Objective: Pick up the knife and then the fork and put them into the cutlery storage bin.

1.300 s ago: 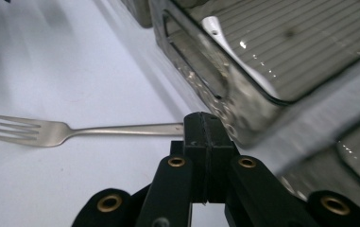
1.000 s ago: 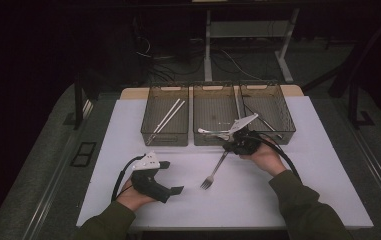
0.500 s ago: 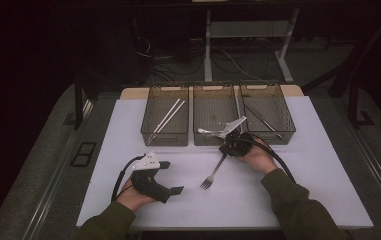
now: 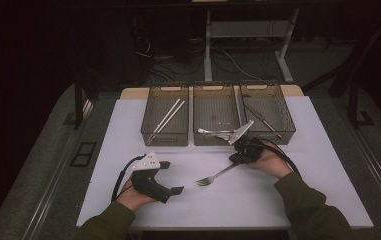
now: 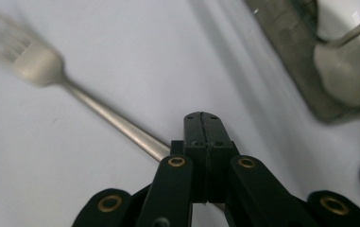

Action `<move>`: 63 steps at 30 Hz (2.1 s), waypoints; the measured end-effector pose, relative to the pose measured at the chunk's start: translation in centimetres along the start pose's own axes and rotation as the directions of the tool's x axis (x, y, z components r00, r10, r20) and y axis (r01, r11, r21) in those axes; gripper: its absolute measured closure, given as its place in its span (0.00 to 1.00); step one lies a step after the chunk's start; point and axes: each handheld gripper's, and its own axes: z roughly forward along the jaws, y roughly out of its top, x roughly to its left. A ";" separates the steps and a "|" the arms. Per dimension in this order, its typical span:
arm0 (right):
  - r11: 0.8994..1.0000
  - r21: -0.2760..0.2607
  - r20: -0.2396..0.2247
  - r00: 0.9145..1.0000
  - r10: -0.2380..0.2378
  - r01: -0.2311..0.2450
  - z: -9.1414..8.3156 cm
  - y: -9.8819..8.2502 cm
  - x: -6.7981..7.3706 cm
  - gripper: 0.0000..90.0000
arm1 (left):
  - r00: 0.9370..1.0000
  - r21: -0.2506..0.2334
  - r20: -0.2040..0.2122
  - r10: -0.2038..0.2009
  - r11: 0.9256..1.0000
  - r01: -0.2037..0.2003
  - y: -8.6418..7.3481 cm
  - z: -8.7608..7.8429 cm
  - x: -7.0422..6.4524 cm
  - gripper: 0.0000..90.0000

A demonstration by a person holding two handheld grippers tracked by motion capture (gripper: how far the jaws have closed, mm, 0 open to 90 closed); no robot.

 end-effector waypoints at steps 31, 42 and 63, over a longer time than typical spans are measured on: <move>0.986 0.050 -0.125 0.980 -0.153 0.161 -3.4 -0.2 4.2 0.89 | 1.000 0.004 -0.002 0.002 1.000 -0.002 0.0 0.0 -0.1 0.00; 0.946 0.159 -0.136 0.955 -0.262 0.283 -1.1 2.5 6.4 0.87 | 1.000 0.001 0.000 0.003 1.000 -0.003 0.0 0.0 0.0 0.00; 0.901 0.284 -0.117 0.944 -0.308 0.329 0.6 3.5 7.1 0.94 | 1.000 0.009 0.000 0.004 1.000 -0.004 0.0 0.1 0.0 0.00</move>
